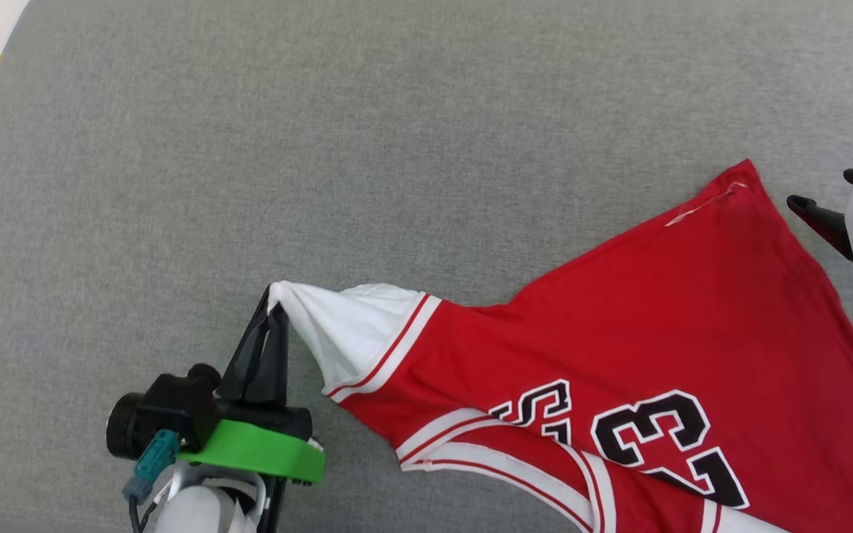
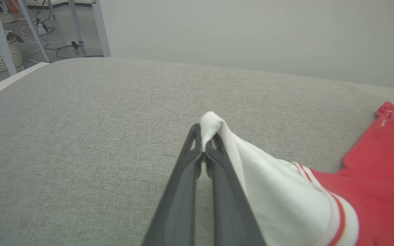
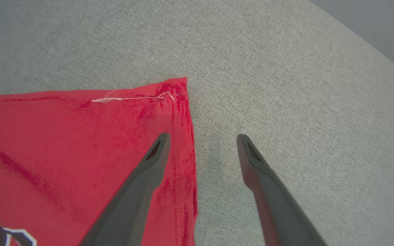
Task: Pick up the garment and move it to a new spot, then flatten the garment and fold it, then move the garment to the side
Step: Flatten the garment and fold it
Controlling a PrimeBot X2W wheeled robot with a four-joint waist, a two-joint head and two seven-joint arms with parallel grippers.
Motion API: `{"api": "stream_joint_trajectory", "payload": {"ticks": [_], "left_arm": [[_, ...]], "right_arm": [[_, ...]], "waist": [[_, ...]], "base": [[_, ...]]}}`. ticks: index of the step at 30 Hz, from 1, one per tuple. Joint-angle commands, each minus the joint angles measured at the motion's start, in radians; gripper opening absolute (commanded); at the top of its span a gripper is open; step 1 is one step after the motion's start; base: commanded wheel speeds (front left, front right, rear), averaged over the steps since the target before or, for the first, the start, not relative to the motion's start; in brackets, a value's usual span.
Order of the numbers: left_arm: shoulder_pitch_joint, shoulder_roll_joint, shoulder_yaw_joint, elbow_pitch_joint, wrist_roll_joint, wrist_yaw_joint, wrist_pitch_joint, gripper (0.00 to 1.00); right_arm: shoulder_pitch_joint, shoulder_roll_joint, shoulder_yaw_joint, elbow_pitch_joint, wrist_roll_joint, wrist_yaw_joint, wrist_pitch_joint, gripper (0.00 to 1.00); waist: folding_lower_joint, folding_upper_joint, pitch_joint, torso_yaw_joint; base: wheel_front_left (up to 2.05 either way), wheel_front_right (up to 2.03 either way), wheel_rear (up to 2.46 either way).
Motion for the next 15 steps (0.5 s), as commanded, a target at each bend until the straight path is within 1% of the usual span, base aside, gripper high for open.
{"api": "stream_joint_trajectory", "payload": {"ticks": [1,5,8,10,13,14,15], "left_arm": [[-0.03,-0.007,-0.013,-0.007,0.01,-0.003,-0.006,0.0],[-0.05,-0.011,-0.026,-0.014,0.009,-0.003,-0.006,0.0],[-0.062,-0.014,-0.033,-0.015,0.008,-0.003,-0.006,0.0],[-0.068,-0.016,-0.038,-0.01,0.007,-0.003,-0.006,0.0],[-0.075,-0.017,-0.04,-0.001,0.004,-0.003,-0.006,0.0],[-0.076,-0.018,-0.038,0.001,0.004,-0.003,-0.006,0.0],[-0.075,-0.018,-0.036,0.005,0.003,-0.003,-0.006,0.0]], "right_arm": [[-0.058,0.016,0.044,0.059,0.001,-0.001,0.013,1.0],[-0.127,0.048,0.114,0.162,0.002,-0.001,0.009,1.0],[-0.149,0.057,0.186,0.228,-0.002,-0.001,-0.005,1.0],[-0.144,0.053,0.25,0.262,0.001,-0.001,-0.008,1.0],[-0.133,0.041,0.317,0.305,0.035,-0.001,-0.021,1.0],[-0.135,0.035,0.335,0.311,0.041,-0.001,-0.029,0.73],[-0.141,0.028,0.351,0.314,0.046,-0.001,-0.051,0.0]], "waist": [[0.0,0.0,0.051,0.039],[0.0,0.0,0.079,0.053],[0.0,0.0,0.094,0.061],[0.0,0.0,0.097,0.064],[0.0,0.0,0.094,0.065],[0.0,0.0,0.091,0.063],[0.0,0.0,0.085,0.06]], "base": [[0.0,0.0,0.0],[0.0,0.0,0.0],[0.0,0.0,0.0],[0.0,0.0,0.0],[0.0,0.0,0.0],[0.0,0.0,0.0],[0.0,0.0,0.0]]}}
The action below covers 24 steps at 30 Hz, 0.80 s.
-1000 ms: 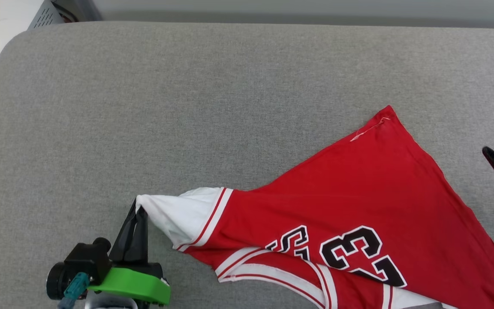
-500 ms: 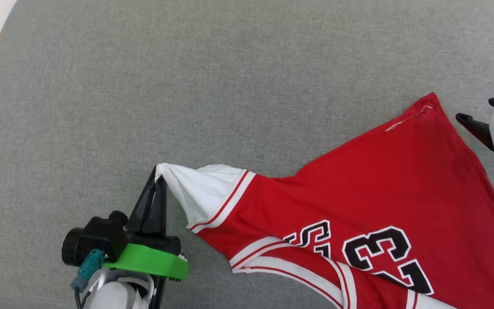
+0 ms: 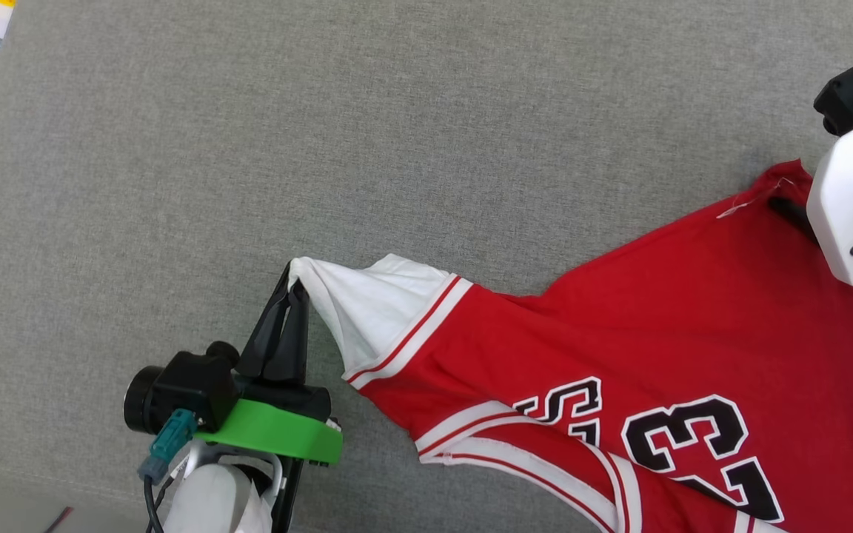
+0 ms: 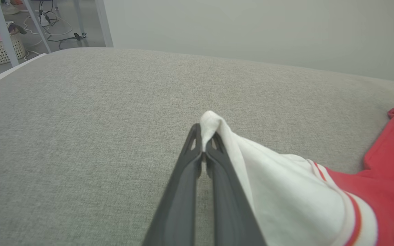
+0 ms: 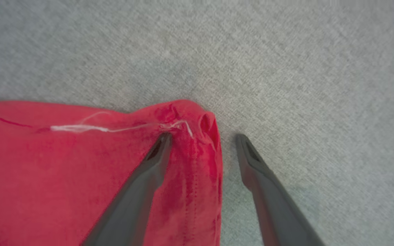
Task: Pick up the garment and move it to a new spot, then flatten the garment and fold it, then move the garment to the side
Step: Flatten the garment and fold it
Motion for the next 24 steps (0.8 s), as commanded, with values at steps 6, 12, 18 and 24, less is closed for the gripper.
{"api": "stream_joint_trajectory", "payload": {"ticks": [6,12,18,24], "left_arm": [[-0.011,0.003,0.018,0.015,-0.002,-0.003,-0.006,0.0],[-0.021,0.035,0.031,-0.005,-0.005,-0.003,-0.006,0.0],[-0.089,0.097,0.035,-0.037,-0.007,-0.003,-0.006,0.0],[-0.228,0.172,0.011,-0.075,-0.013,-0.003,0.003,0.0]], "right_arm": [[0.003,0.004,0.061,0.053,0.08,0.0,-0.152,0.0],[-0.019,-0.018,0.052,0.001,0.142,0.0,-0.307,0.0],[-0.019,-0.047,0.025,-0.055,0.18,0.0,-0.426,0.0],[-0.031,-0.065,-0.035,-0.107,0.18,0.0,-0.529,0.0]], "waist": [[0.0,0.0,-0.069,-0.033],[0.0,0.0,-0.157,-0.066],[0.0,0.0,-0.228,-0.104],[0.0,0.0,-0.266,-0.133]], "base": [[0.0,0.0,0.0],[0.0,0.0,0.0],[0.0,0.0,0.0],[0.0,0.0,0.0]]}}
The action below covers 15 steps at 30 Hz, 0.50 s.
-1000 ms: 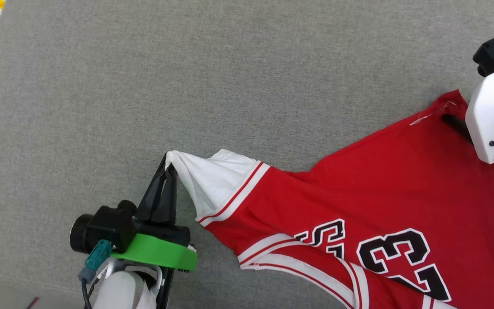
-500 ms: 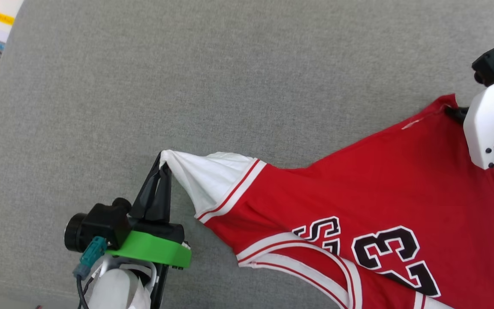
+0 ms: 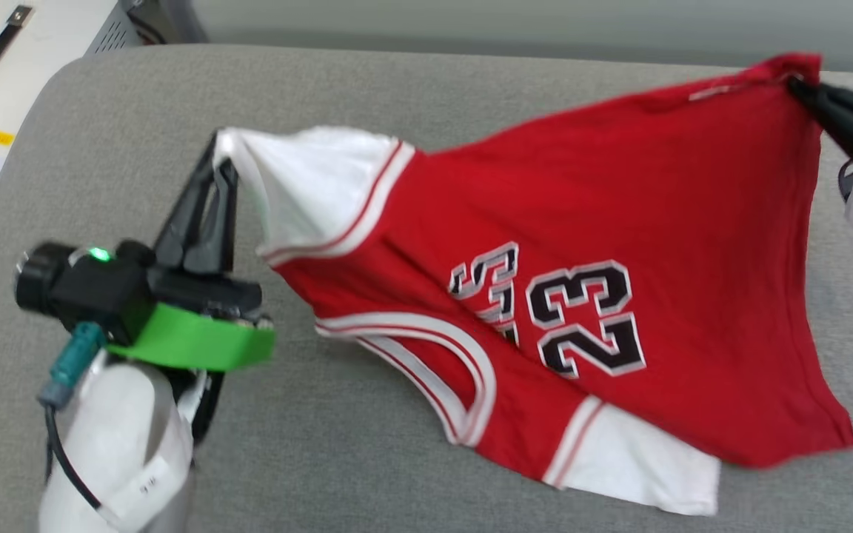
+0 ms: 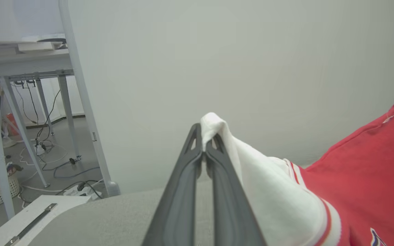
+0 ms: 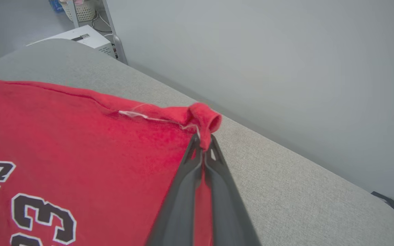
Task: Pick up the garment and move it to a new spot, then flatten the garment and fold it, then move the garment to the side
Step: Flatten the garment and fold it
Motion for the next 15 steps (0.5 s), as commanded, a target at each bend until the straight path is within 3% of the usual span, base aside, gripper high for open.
{"api": "stream_joint_trajectory", "payload": {"ticks": [1,15], "left_arm": [[-0.053,0.019,-0.006,-0.014,-0.002,-0.003,0.008,0.0],[-0.528,0.155,-0.107,-0.025,-0.048,-0.003,0.145,0.0]], "right_arm": [[-0.023,-0.004,-0.019,-0.009,-0.007,-0.001,-0.024,0.0],[-0.057,0.073,-0.258,-0.112,-0.129,-0.001,-0.11,0.0]], "waist": [[-0.0001,0.0,-0.034,-0.035],[-0.0001,0.0,0.01,-0.085]], "base": [[0.0,0.0,0.0],[0.0,0.0,0.0]]}}
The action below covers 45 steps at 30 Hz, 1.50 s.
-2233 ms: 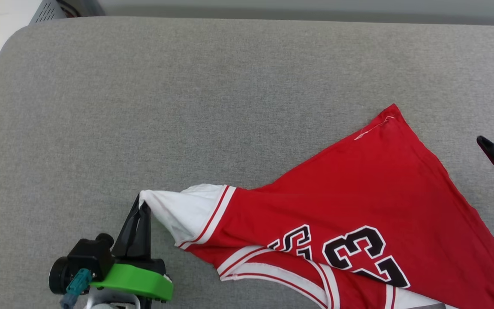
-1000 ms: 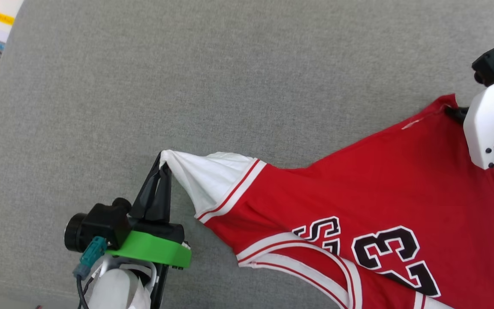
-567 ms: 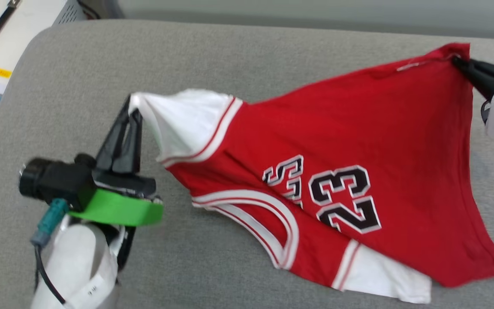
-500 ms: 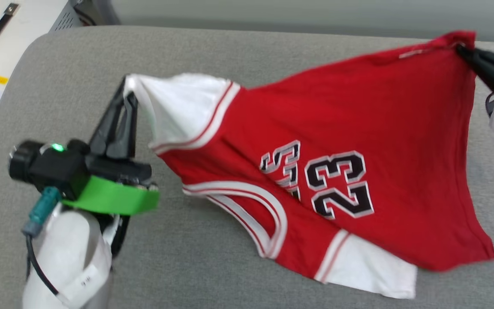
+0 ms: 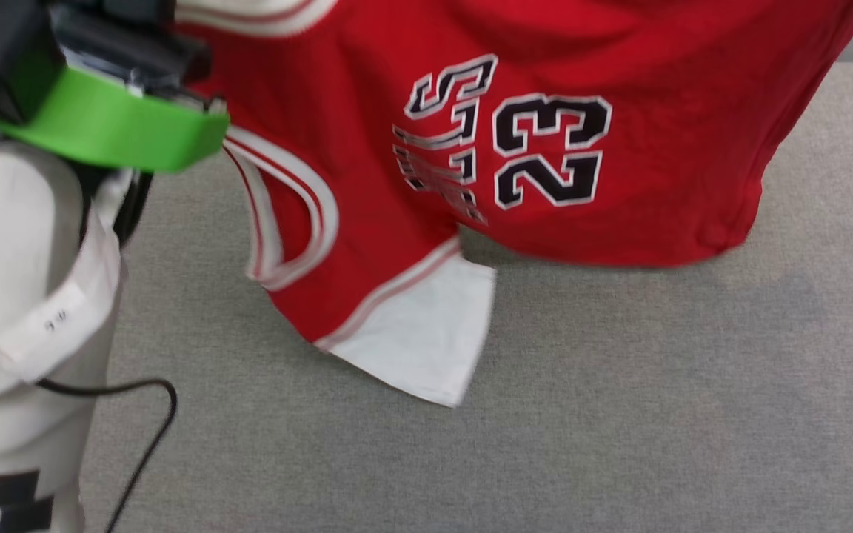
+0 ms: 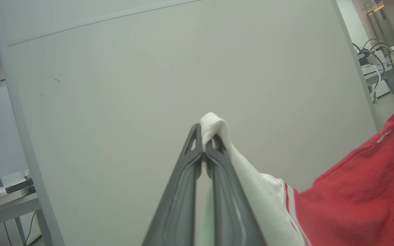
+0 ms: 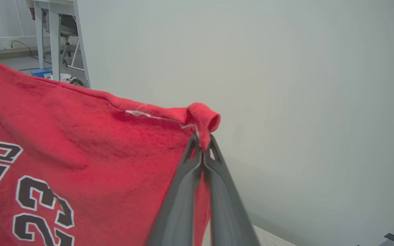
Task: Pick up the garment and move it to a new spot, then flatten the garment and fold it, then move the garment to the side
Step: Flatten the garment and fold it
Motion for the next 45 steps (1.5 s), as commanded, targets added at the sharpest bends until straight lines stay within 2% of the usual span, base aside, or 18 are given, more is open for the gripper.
{"api": "stream_joint_trajectory", "payload": {"ticks": [1,7,12,22,27,28,32,35,45], "left_arm": [[-0.058,0.006,-0.013,0.012,-0.021,-0.003,0.014,0.0],[-0.298,0.03,-0.085,0.106,-0.058,-0.003,0.045,0.0],[-0.529,0.056,-0.149,0.223,-0.091,-0.003,0.057,0.0],[-0.982,0.092,-0.276,0.505,-0.132,-0.003,0.015,0.0],[-1.136,0.096,-0.332,0.612,-0.154,-0.003,-0.016,0.0],[-1.179,0.098,-0.349,0.656,-0.164,-0.003,-0.029,0.0],[-1.215,0.097,-0.389,0.732,-0.184,-0.003,-0.062,0.0],[-1.197,0.099,-0.43,0.784,-0.215,-0.003,-0.091,0.0],[-0.976,0.124,-0.5,0.811,-0.294,-0.003,-0.145,0.0]], "right_arm": [[-0.026,0.017,-0.022,-0.006,-0.022,-0.001,-0.004,0.0],[-0.123,0.094,-0.097,0.015,-0.112,-0.001,0.023,0.0],[-0.283,0.161,-0.134,0.105,-0.184,-0.001,0.037,0.0],[-0.659,0.239,-0.112,0.327,-0.322,-0.001,-0.029,0.0],[-0.81,0.26,-0.096,0.43,-0.361,-0.001,-0.09,0.0],[-0.861,0.27,-0.087,0.48,-0.371,-0.001,-0.109,0.0],[-0.906,0.282,-0.058,0.565,-0.377,-0.001,-0.152,0.0],[-0.897,0.289,0.005,0.622,-0.362,-0.001,-0.18,0.0],[-0.734,0.3,0.189,0.673,-0.247,-0.001,-0.263,0.0]], "waist": [[0.0,-0.0001,0.033,-0.015],[0.0,-0.0001,0.122,-0.038],[0.0,-0.0001,0.214,-0.057],[0.0,-0.0001,0.34,-0.078],[0.0,-0.0001,0.373,-0.078],[0.0,-0.0001,0.387,-0.077],[0.0,-0.0001,0.41,-0.075],[0.0,-0.0001,0.432,-0.069],[0.0,-0.0001,0.399,-0.06]], "base": [[0.0,0.0,0.0],[0.0,0.0,0.0],[0.0,0.0,0.0],[0.0,0.0,0.0],[0.0,0.0,0.0],[0.0,0.0,0.0],[0.0,0.0,0.0],[0.0,0.0,0.0],[0.0,0.0,0.0]]}}
